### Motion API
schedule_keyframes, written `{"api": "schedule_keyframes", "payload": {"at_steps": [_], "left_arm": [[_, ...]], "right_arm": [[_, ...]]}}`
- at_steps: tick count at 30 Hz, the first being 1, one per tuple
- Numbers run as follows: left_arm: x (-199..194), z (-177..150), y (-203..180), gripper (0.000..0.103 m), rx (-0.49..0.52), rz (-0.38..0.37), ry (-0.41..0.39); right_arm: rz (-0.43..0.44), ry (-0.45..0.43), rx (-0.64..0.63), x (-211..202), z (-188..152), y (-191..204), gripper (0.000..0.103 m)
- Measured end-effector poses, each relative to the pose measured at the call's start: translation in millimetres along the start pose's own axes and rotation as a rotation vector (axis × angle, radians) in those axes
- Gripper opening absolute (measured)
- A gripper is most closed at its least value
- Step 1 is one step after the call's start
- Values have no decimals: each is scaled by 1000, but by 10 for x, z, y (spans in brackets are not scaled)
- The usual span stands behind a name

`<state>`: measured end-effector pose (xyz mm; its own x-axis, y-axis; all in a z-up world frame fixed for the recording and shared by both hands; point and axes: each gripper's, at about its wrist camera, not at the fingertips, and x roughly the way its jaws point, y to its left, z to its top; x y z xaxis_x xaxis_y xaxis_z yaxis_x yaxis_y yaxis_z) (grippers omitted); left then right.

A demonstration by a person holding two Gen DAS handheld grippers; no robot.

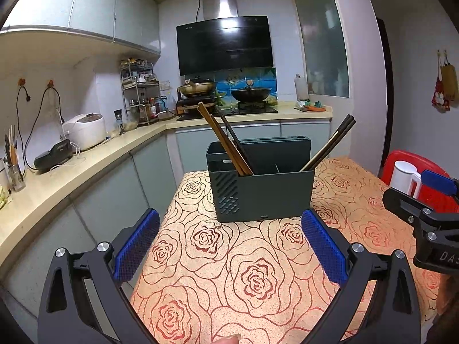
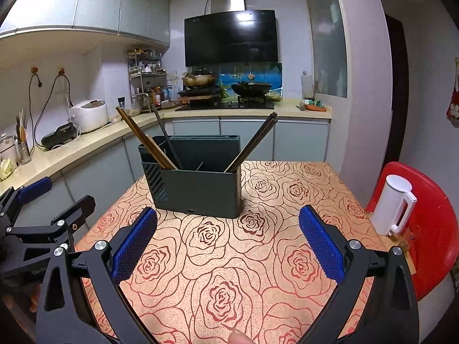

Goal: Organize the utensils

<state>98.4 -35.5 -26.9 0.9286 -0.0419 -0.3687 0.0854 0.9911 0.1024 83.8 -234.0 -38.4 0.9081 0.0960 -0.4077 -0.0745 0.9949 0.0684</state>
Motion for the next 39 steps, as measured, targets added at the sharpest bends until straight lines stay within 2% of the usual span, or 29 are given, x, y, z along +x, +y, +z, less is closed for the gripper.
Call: {"api": "schedule_keyframes", "payload": {"at_steps": [6, 18, 39], "left_arm": [[20, -28, -20, 96, 6, -5, 16], [-15, 130, -66, 96, 8, -12, -40], [64, 70, -57, 96, -1, -11, -7]], "right_arm": [[6, 1, 1, -9, -3, 16, 96], [7, -19, 2, -57, 56, 21, 96], [30, -27, -16, -49, 95, 90, 96]]}}
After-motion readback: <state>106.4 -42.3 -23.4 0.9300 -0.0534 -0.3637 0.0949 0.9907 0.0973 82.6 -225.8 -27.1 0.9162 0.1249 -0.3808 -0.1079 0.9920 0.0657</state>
